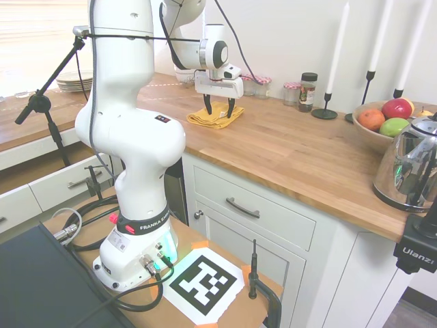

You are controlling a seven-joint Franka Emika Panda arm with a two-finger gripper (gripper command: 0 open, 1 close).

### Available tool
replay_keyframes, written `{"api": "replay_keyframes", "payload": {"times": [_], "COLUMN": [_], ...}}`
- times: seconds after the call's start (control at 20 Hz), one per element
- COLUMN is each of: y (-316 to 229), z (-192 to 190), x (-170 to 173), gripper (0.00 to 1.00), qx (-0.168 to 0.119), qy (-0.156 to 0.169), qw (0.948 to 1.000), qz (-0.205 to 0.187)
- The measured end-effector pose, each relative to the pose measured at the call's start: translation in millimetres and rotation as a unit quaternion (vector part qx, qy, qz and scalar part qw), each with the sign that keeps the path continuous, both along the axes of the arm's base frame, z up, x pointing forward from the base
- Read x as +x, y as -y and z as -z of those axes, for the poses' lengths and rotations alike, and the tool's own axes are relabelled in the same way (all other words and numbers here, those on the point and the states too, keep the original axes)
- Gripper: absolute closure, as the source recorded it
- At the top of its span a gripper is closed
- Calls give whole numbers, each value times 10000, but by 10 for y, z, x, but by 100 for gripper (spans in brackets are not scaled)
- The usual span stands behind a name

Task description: Wipe the counter

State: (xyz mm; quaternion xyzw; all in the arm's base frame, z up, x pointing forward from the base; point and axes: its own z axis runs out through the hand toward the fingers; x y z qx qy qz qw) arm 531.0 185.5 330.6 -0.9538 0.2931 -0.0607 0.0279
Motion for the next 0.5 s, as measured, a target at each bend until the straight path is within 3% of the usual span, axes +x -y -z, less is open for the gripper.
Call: {"api": "replay_keyframes", "payload": {"times": [0.05,0.5], "y": [0,0], "z": [1,25], "x": [0,-23], "gripper": [100,100], "qx": [2,11], "qy": [5,143], "qw": [10000,9999], "qz": [0,-59]}}
